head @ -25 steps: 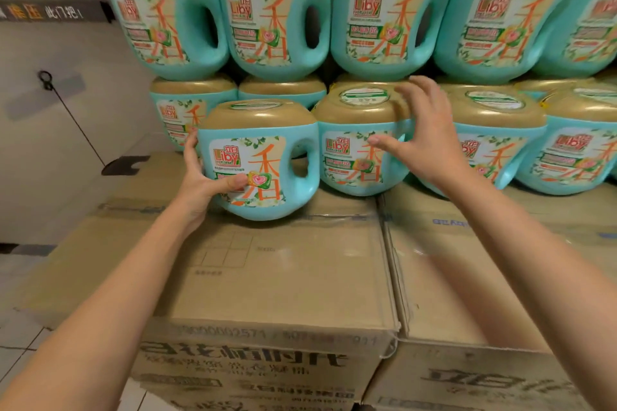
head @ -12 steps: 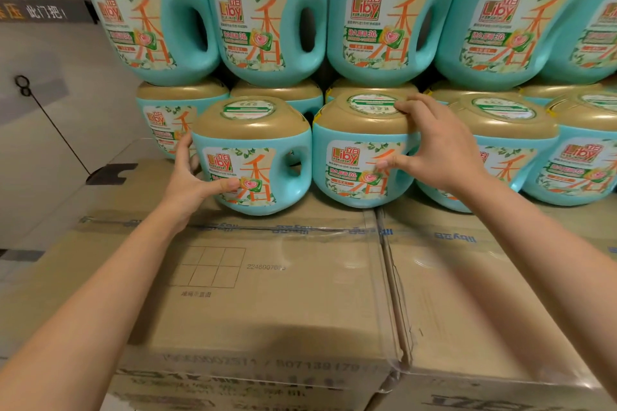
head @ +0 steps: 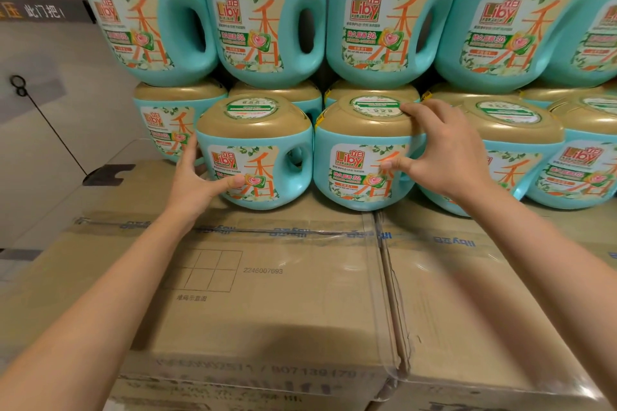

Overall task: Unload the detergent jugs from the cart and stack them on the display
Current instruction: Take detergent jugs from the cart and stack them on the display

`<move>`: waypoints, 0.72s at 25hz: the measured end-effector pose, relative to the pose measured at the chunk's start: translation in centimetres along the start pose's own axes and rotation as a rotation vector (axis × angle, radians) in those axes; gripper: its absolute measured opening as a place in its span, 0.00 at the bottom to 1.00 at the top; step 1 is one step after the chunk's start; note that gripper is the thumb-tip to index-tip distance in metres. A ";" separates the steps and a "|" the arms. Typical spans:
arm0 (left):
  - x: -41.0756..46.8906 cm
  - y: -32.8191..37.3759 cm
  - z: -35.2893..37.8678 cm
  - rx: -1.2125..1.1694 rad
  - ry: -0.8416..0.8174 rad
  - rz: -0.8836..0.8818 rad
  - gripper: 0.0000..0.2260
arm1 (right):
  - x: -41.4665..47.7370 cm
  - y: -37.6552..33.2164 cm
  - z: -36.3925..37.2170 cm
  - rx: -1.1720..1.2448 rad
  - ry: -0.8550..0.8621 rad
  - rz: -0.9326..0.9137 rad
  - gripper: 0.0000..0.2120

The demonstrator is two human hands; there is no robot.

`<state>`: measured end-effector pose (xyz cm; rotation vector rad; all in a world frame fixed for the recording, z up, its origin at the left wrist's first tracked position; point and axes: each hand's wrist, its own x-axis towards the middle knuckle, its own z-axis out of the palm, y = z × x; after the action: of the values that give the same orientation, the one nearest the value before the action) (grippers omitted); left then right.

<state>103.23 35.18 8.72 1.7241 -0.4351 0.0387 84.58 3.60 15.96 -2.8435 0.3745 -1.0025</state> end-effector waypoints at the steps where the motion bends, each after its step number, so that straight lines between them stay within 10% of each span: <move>1: -0.1 0.0 0.1 -0.017 0.021 -0.002 0.52 | -0.1 -0.1 0.1 0.004 0.007 0.003 0.42; 12: -1.6 -0.1 1.2 0.003 0.142 -0.034 0.48 | -1.2 -0.7 0.9 0.033 0.049 0.008 0.40; 18: -4.8 0.8 1.6 0.025 0.316 -0.048 0.24 | -2.0 -1.4 0.1 0.077 0.024 0.008 0.40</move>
<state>98.21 34.76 7.91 1.7158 -0.1594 0.2792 83.46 5.45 14.91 -2.7612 0.3418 -1.0276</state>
